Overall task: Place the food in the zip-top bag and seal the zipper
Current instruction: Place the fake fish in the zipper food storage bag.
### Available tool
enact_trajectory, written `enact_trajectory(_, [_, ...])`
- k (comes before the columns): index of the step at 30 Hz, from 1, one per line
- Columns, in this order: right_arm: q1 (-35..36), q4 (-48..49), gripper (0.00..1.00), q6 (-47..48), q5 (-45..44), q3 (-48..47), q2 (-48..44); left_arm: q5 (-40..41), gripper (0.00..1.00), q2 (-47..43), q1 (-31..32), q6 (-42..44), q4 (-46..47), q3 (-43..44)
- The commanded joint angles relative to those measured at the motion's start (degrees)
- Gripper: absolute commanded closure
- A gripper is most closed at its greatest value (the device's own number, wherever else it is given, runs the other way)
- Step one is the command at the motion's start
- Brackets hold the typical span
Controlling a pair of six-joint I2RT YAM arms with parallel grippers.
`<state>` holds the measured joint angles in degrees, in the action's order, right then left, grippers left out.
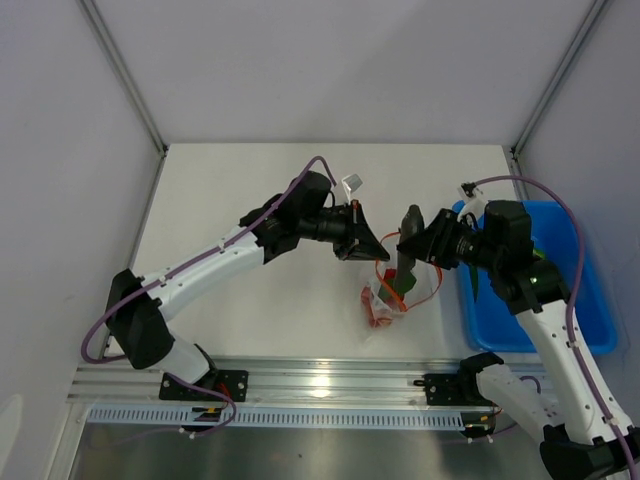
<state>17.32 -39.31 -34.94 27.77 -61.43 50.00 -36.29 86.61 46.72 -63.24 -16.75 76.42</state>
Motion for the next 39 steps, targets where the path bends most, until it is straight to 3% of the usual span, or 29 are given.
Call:
enact_trajectory(1, [0.5, 0.6, 1.00, 0.4, -0.3, 0.3, -3.1, -1.1, 0.99, 0.2, -0.3, -2.9, 3.8, 2.8])
enact_trajectory(11, [0.6, -9.2, 1.00, 2.9, 4.5, 3.6, -4.6, -1.3, 1.00, 2.7, -0.2, -6.3, 8.9, 3.5])
enact_trajectory(18, [0.6, -7.6, 1.00, 2.1, 8.2, 10.4, -4.6, -1.6, 0.99, 2.4, -0.2, -6.4, 9.7, 2.4])
enact_trajectory(28, [0.9, -8.0, 0.97, 3.4, 8.4, 11.9, -1.0, -2.2, 0.99, 1.9, 0.4, -4.2, 7.4, 2.7])
enact_trajectory(31, [0.9, -8.3, 0.76, 2.2, 6.4, 8.2, 2.3, -1.9, 0.99, 1.5, 1.0, -2.8, 5.8, 2.2])
enact_trajectory(35, [0.9, -11.7, 0.26, 3.4, 2.8, 2.6, 6.2, -1.3, 0.99, 0.7, 1.1, -2.2, 5.2, 0.7])
enact_trajectory(39, [1.0, -18.5, 0.01, 7.0, 1.2, -2.9, 7.8, -1.3, 0.99, 0.9, 1.1, -2.0, 5.2, 1.3])
